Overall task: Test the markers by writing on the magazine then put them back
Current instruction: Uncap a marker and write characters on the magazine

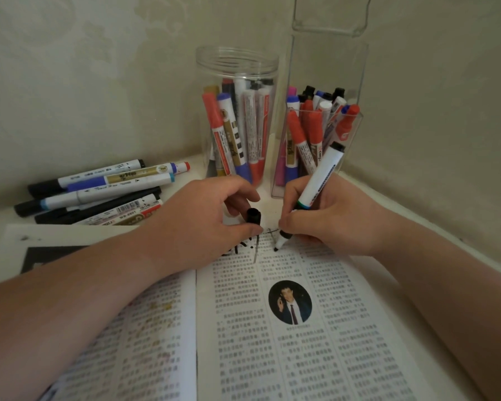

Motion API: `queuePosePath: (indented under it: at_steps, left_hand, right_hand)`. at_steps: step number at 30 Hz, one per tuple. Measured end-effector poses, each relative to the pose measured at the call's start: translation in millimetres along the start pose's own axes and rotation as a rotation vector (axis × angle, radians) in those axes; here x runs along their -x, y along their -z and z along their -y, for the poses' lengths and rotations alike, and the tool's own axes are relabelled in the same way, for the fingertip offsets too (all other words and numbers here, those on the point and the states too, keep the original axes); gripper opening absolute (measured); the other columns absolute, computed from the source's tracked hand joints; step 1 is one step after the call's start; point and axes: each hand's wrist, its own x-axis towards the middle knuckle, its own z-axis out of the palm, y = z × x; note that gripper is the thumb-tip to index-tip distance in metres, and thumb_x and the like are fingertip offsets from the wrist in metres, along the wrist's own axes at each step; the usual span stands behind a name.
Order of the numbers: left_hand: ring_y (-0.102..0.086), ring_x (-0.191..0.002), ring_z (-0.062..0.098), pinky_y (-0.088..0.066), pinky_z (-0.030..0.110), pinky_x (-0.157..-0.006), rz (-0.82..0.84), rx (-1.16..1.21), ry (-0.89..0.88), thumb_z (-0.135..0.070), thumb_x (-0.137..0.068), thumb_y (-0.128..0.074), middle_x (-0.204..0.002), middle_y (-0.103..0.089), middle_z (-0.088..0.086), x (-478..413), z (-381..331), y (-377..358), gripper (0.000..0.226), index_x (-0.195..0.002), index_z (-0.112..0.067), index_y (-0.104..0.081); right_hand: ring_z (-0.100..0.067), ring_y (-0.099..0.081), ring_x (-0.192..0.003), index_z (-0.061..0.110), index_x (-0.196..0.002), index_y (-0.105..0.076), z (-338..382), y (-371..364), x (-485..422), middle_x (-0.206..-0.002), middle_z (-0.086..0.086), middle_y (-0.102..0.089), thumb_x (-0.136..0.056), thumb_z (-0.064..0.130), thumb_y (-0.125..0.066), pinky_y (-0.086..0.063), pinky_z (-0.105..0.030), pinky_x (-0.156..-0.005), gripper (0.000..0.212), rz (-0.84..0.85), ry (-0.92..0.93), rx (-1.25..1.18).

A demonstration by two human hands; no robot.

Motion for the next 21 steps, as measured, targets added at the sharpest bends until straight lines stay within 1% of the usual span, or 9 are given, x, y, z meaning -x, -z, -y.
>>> queuePosePath:
  at_steps: [2, 5, 7, 10, 12, 13, 17, 19, 21]
  left_hand:
    - [-0.053, -0.087, -0.016, -0.038, 0.001, -0.072, -0.003, -0.003, -0.008, -0.038, -0.077, -0.084, -0.085, -0.064, -0.024, 0.1, 0.1, 0.1, 0.027, -0.096, -0.035, -0.066]
    - [-0.053, -0.085, -0.012, -0.038, 0.004, -0.070, 0.017, -0.013, -0.011, -0.043, -0.075, -0.083, -0.083, -0.063, -0.020, -0.4, 1.7, 0.1, 0.020, -0.086, -0.035, -0.069]
    - [-0.055, -0.087, -0.008, -0.039, 0.007, -0.070, 0.037, -0.005, -0.020, -0.050, -0.073, -0.082, -0.082, -0.063, -0.019, -1.3, 3.1, 0.1, 0.020, -0.083, -0.037, -0.070]
    - [-0.057, -0.093, 0.000, -0.042, 0.014, -0.076, 0.060, 0.010, -0.069, -0.056, -0.071, -0.079, -0.083, -0.065, -0.019, -2.0, 4.1, 0.5, 0.027, -0.084, -0.034, -0.075]
    - [-0.056, -0.097, 0.002, -0.042, 0.016, -0.081, 0.073, 0.007, -0.105, -0.059, -0.073, -0.076, -0.086, -0.065, -0.019, -2.0, 4.9, 0.6, 0.031, -0.088, -0.033, -0.076]
    - [-0.056, -0.098, 0.003, -0.042, 0.018, -0.082, 0.081, 0.010, -0.119, -0.060, -0.074, -0.075, -0.088, -0.065, -0.019, -2.1, 5.3, 0.4, 0.031, -0.089, -0.033, -0.077]
    - [-0.056, -0.098, 0.008, -0.043, 0.025, -0.083, 0.095, -0.003, -0.188, -0.060, -0.077, -0.073, -0.090, -0.065, -0.018, -2.3, 6.2, -1.3, 0.032, -0.091, -0.032, -0.078]
    - [-0.055, -0.095, 0.008, -0.044, 0.028, -0.083, 0.100, -0.013, -0.211, -0.060, -0.078, -0.073, -0.091, -0.065, -0.016, -2.3, 5.8, -2.2, 0.032, -0.091, -0.031, -0.078]
    - [-0.055, -0.093, 0.006, -0.044, 0.029, -0.083, 0.103, -0.041, -0.237, -0.063, -0.080, -0.072, -0.091, -0.064, -0.016, -2.5, 5.9, -3.4, 0.033, -0.089, -0.031, -0.077]
  right_hand:
    - [-0.011, -0.051, -0.054, 0.003, -0.066, -0.062, -2.8, 2.9, -2.4, -0.060, -0.006, -0.057, -0.081, 0.003, -0.073, -0.042, -0.027, -0.057, 0.018, -0.054, -0.014, 0.032]
    - [-0.014, -0.051, -0.056, 0.004, -0.063, -0.057, -3.3, 6.3, -2.2, -0.059, -0.010, -0.053, -0.071, 0.019, -0.068, -0.043, -0.030, -0.059, 0.020, -0.028, -0.030, 0.102]
    - [-0.012, -0.054, -0.057, 0.005, -0.066, -0.060, -3.7, 6.6, -1.5, -0.060, -0.010, -0.056, -0.075, 0.016, -0.072, -0.045, -0.028, -0.059, 0.019, -0.039, 0.000, 0.081]
    - [-0.008, -0.045, -0.046, 0.008, -0.071, -0.062, -4.9, 6.7, -1.7, -0.053, 0.002, -0.054, -0.082, 0.007, -0.071, -0.037, -0.020, -0.048, 0.013, -0.116, 0.092, -0.222]
    - [-0.012, -0.033, -0.042, 0.008, -0.070, -0.062, -4.5, 7.1, -2.6, -0.048, 0.000, -0.043, -0.079, 0.004, -0.065, -0.028, -0.023, -0.045, 0.010, -0.135, 0.159, -0.448]
    - [-0.012, -0.031, -0.041, 0.007, -0.070, -0.062, -3.9, 6.9, -3.0, -0.048, 0.000, -0.041, -0.078, 0.003, -0.064, -0.027, -0.022, -0.046, 0.009, -0.141, 0.178, -0.482]
    - [-0.003, -0.042, -0.042, 0.009, -0.071, -0.064, 4.2, 1.5, 0.0, -0.050, 0.008, -0.051, -0.077, 0.009, -0.067, -0.035, -0.018, -0.047, 0.007, -0.125, 0.192, -0.305]
    - [-0.002, -0.049, -0.046, 0.012, -0.070, -0.066, 6.6, -0.3, 0.6, -0.057, -0.001, -0.059, -0.082, 0.005, -0.070, -0.038, -0.012, -0.049, 0.015, -0.111, 0.193, -0.226]
    - [-0.003, -0.050, -0.051, 0.012, -0.071, -0.067, 8.8, -1.2, 0.3, -0.064, -0.015, -0.060, -0.085, 0.004, -0.072, -0.040, -0.016, -0.052, 0.017, -0.094, 0.196, -0.133]
